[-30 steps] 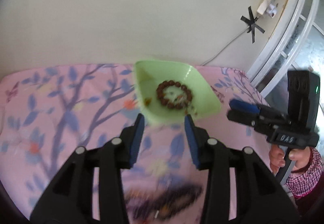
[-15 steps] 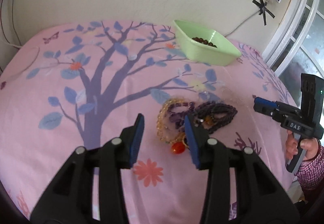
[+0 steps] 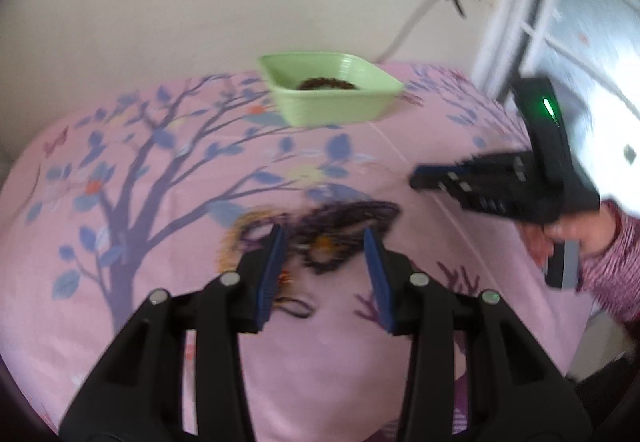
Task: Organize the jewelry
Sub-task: 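Grasp the dark purple bead strand from the pile with the left gripper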
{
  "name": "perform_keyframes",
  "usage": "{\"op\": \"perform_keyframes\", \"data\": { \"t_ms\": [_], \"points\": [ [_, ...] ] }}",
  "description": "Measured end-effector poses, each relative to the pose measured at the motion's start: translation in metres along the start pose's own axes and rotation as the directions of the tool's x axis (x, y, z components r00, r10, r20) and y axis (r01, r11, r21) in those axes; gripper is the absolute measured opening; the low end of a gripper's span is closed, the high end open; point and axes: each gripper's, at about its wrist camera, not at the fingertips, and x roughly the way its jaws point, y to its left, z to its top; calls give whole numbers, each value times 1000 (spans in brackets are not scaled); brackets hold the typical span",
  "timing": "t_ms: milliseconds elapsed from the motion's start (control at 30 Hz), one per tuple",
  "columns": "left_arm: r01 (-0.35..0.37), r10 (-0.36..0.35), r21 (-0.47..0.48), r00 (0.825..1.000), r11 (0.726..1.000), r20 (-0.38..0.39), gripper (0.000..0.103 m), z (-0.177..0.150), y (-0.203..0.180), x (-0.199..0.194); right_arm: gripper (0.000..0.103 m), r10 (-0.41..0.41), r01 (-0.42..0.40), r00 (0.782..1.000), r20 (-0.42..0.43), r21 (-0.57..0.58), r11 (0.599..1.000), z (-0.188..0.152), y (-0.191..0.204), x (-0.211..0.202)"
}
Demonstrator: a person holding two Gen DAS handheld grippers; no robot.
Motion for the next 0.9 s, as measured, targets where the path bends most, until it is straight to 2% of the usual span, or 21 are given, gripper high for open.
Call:
{"op": "perform_keyframes", "data": {
  "t_ms": [200, 367, 433, 467, 500, 600, 700, 800, 900],
  "points": [
    [-23, 28, 173, 999, 985, -25, 39, 1, -47, 28, 0, -65, 57, 997, 48, 145, 988, -9, -41, -19],
    [-18, 32, 208, 997, 978, -63, 39, 8, -56, 52, 0, -97, 82, 993, 62, 213, 974, -25, -73, -38],
    [-10, 29, 201, 996, 980, -89, 37, 12, -55, 62, 0, -104, 83, 992, 77, 238, 968, -30, -83, -47],
    [-3, 24, 199, 994, 980, -106, 23, 13, -54, 67, 0, -104, 80, 991, 85, 250, 965, -32, -86, -51],
    [6, 19, 198, 992, 980, -125, 14, 14, -54, 72, 0, -103, 75, 990, 97, 263, 962, -34, -90, -56],
    [13, 10, 180, 992, 984, -129, 7, 17, -52, 74, 0, -88, 46, 986, 139, 282, 958, -39, -93, -74],
    [57, -40, 130, 991, 990, -131, 7, 24, -46, 71, 0, -67, 16, 982, 179, 270, 963, -38, -84, -89],
    [106, -99, 74, 990, 992, -100, 7, 32, -40, 59, 0, -34, -21, 976, 214, 250, 968, -34, -73, -103],
    [188, -188, -11, 981, 982, -53, 7, 41, -31, 39, 0, 6, -65, 966, 257, 222, 973, -30, -58, -117]
  ]
}}
